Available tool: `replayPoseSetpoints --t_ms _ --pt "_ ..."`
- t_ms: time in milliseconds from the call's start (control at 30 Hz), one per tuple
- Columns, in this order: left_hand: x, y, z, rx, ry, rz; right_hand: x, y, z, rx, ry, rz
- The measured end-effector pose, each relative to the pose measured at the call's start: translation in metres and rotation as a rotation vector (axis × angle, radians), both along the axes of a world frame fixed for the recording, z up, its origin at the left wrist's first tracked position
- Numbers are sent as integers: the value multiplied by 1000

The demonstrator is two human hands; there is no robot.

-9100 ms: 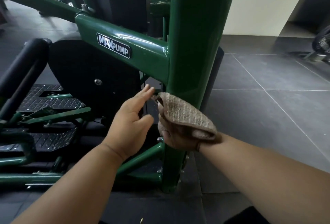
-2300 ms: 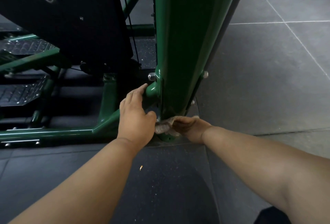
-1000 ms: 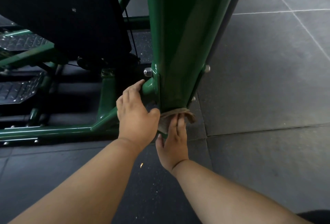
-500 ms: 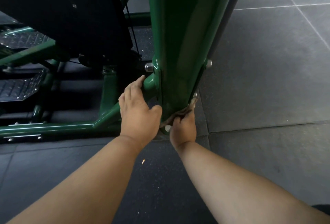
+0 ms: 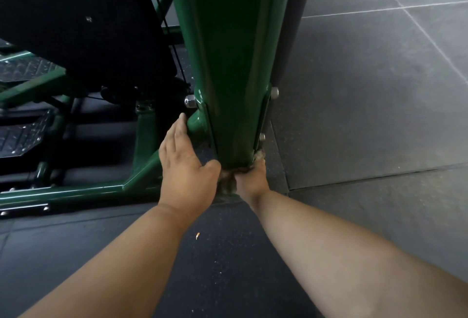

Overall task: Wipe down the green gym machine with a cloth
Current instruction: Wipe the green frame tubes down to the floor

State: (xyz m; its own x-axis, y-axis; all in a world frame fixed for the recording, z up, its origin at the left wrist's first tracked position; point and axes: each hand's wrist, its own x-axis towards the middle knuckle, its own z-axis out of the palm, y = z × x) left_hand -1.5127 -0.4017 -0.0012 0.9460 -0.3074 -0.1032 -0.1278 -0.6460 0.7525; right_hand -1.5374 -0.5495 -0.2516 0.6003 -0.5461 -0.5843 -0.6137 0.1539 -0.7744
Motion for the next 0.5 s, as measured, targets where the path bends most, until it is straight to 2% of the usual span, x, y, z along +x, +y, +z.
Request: replayPoseSetpoints --t_ms 67,200,267,333,433,500 --pt "-1 1 4 -12 19 -4 0 -10 2 -62 68 55" --pt "1 6 9 -21 40 -23 -7 0 59 -81 150 50" --pt "2 7 10 -27 54 -29 0 10 63 13 116 -91" --pt "2 7 10 -21 54 -37 4 27 75 127 137 -110" --pt "4 8 7 -5 44 -50 16 49 89 423 160 -102" --pt "6 9 5 7 43 -55 35 46 81 547 187 -178"
